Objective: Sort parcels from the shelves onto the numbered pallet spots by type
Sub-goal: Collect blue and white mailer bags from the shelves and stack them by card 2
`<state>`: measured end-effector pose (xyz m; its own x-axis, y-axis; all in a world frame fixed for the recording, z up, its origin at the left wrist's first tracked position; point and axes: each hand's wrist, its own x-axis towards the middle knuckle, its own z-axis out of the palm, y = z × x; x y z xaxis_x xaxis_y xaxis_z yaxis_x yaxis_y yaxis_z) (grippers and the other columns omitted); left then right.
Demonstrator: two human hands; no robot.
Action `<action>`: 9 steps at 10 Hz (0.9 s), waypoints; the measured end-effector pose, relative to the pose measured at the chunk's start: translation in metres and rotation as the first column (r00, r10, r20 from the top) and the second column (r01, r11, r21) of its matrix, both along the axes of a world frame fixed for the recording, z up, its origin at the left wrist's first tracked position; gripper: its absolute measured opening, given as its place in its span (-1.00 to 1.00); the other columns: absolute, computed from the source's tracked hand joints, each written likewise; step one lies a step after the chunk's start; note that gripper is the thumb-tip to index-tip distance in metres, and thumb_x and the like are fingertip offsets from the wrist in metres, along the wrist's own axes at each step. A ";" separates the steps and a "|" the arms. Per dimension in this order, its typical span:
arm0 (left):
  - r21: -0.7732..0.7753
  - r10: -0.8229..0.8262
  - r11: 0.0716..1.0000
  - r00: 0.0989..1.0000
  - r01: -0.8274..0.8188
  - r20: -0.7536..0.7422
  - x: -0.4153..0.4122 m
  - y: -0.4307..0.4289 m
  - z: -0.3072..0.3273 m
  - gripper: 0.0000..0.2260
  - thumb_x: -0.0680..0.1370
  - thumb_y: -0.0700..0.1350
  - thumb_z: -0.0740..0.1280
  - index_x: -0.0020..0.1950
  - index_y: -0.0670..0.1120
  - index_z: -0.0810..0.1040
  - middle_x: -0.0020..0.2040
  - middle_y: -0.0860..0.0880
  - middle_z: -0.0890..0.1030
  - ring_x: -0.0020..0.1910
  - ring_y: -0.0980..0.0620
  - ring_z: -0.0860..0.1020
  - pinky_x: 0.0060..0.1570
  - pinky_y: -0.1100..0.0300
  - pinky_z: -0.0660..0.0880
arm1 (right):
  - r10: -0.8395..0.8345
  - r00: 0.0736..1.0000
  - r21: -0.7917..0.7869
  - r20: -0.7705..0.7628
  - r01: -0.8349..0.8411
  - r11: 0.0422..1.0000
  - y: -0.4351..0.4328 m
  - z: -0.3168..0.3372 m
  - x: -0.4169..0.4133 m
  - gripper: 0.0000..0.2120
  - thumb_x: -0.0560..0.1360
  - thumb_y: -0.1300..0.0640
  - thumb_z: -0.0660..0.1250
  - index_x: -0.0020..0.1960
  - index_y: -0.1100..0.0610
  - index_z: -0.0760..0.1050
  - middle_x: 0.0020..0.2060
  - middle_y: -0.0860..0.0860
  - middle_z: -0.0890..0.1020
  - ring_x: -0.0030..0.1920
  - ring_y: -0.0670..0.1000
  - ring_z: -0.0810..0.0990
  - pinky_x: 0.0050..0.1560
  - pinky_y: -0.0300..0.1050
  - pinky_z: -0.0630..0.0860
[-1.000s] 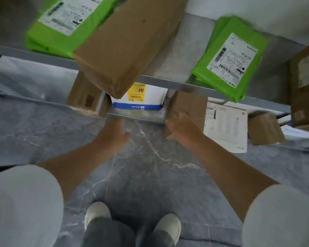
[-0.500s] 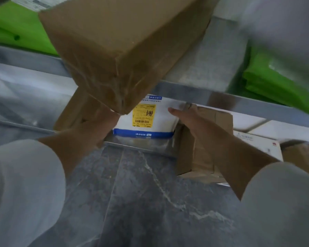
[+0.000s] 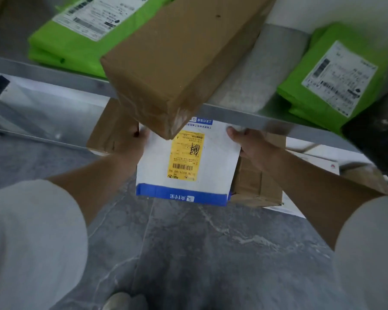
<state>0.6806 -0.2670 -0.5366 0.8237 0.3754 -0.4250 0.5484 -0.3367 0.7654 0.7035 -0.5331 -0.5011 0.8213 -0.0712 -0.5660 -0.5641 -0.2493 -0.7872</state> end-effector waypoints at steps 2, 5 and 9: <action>-0.114 0.038 0.992 0.996 -0.047 -0.084 -0.047 -0.001 0.058 -0.83 0.60 -0.06 0.29 0.01 -0.16 0.55 -0.07 -0.03 0.55 -0.02 -0.04 0.49 0.11 0.00 0.45 | -0.015 0.993 -0.013 -0.119 0.013 1.000 0.000 0.034 -0.028 -0.55 0.51 -0.09 0.35 0.29 0.15 0.43 0.17 0.10 0.59 0.16 0.13 0.58 0.19 0.18 0.52; -0.112 -0.007 0.994 0.988 -0.010 -0.153 -0.108 0.005 0.125 -0.73 0.62 -0.07 0.25 0.20 -0.21 0.56 0.01 -0.09 0.58 -0.02 -0.06 0.54 -0.02 0.10 0.44 | -0.072 0.973 -0.013 -0.217 0.071 0.997 0.008 0.091 -0.080 -0.67 0.44 -0.13 0.42 0.01 0.11 0.57 0.04 0.11 0.65 0.07 0.14 0.62 0.18 0.15 0.54; -0.124 0.107 0.980 0.941 -0.154 -0.320 -0.216 0.016 0.236 -0.81 0.60 -0.04 0.28 -0.05 -0.12 0.62 -0.14 -0.09 0.57 -0.11 -0.08 0.53 0.03 0.00 0.50 | -0.193 0.945 -0.050 -0.265 0.187 0.981 0.029 0.207 -0.197 -0.70 0.54 -0.10 0.32 0.10 0.11 0.51 -0.04 0.03 0.61 -0.08 0.06 0.57 -0.02 -0.06 0.50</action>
<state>0.4643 -0.2515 -0.3003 0.5898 0.3861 -0.7092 0.7981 -0.1445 0.5850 0.5062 -0.5041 -0.2942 0.6100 -0.2275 -0.7591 -0.7917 -0.1341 -0.5960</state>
